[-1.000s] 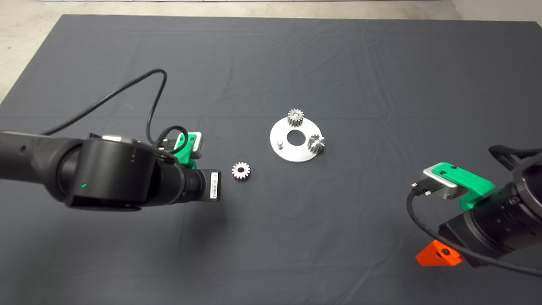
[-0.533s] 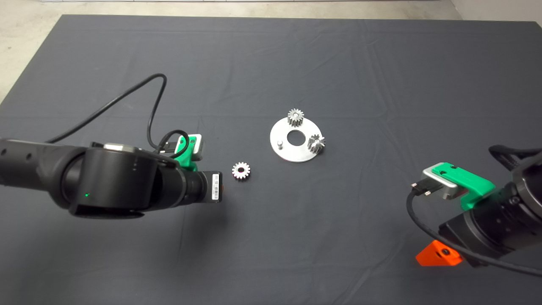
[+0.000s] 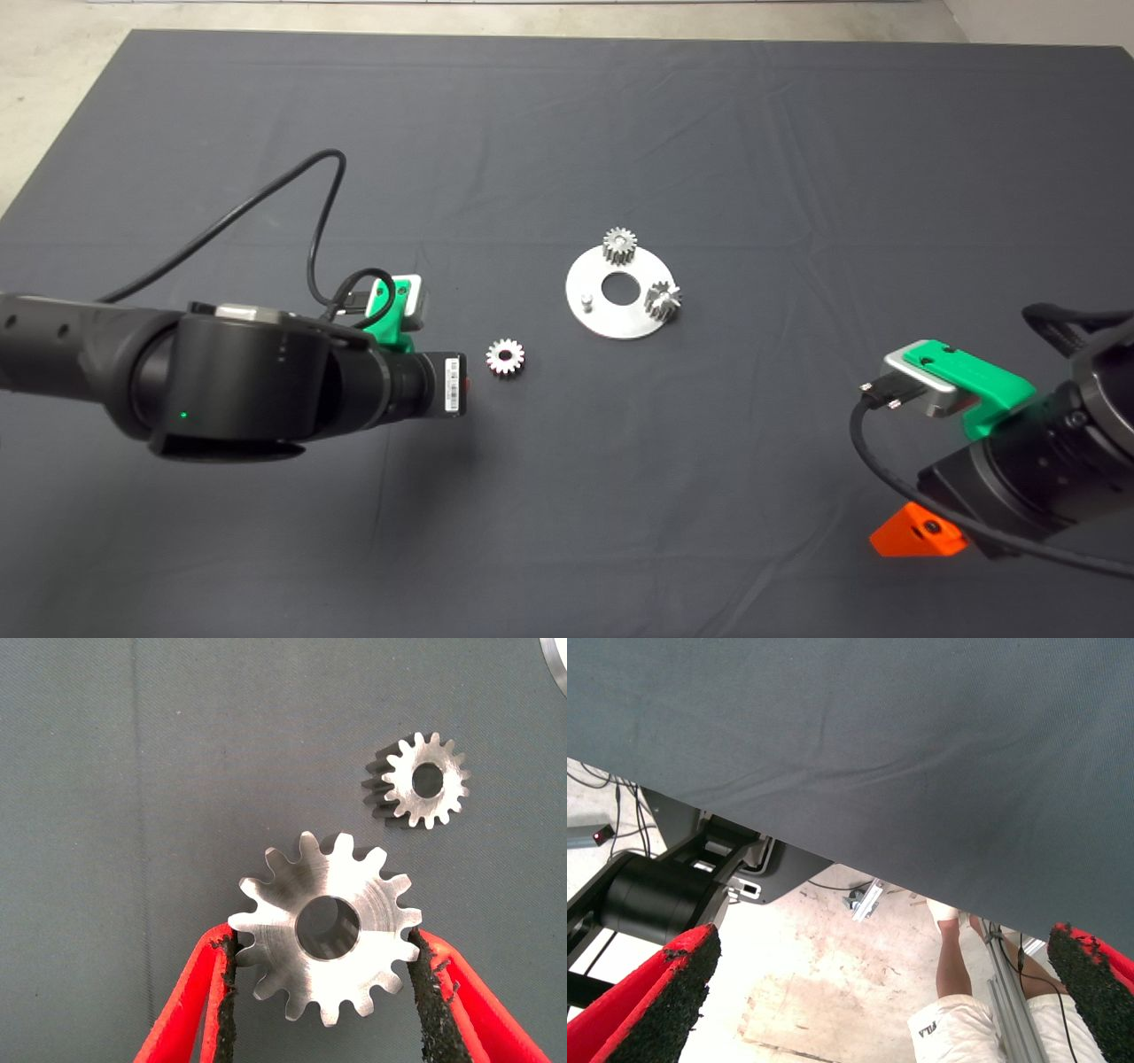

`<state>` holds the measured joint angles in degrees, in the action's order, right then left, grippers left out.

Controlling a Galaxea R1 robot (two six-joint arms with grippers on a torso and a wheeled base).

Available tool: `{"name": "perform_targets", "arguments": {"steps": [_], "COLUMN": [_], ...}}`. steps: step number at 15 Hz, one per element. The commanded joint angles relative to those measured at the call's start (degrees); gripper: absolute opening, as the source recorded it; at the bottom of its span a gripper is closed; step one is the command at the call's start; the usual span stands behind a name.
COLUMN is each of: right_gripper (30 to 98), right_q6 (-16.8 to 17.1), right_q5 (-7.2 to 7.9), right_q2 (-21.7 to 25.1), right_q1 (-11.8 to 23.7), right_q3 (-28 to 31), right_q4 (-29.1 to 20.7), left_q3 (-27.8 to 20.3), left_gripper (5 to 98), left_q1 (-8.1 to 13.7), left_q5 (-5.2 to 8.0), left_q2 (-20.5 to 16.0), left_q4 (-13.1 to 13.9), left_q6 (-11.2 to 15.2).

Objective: Remove an incorrectly installed larger gear and replace it with the correct smaller gear

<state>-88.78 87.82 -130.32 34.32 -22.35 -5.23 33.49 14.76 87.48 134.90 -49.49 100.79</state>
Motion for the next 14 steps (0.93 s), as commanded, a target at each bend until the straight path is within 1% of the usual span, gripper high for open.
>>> {"name": "perform_targets", "arguments": {"steps": [1,3,5,6,14], "right_gripper": [97.6,97.6,97.6,97.6,97.6], "right_q6": [-0.1,-0.1,-0.1,-0.1,-0.1], "right_q5": [7.18,7.18,7.18,7.18,7.18], "right_q2": [0.1,0.1,0.1,0.1,0.0], "right_q1": [1.4,1.4,1.4,1.4,1.4], "right_q3": [0.3,0.3,0.3,0.3,0.3], "right_q4": [0.0,0.0,0.0,0.0,0.0], "left_q3": [-0.3,0.6,2.0,2.1,3.6], "left_gripper": [40.2,40.2,40.2,40.2,40.2], "left_q1": [0.8,0.5,-0.9,-1.1,-1.3], "left_q5": [0.94,0.9,0.94,0.85,0.94], "left_q2": [0.2,0.2,0.2,0.2,0.7], "left_q4": [-1.8,-2.0,-2.1,-2.1,-2.2], "left_q6": [0.3,0.3,0.2,0.1,-0.1]}}
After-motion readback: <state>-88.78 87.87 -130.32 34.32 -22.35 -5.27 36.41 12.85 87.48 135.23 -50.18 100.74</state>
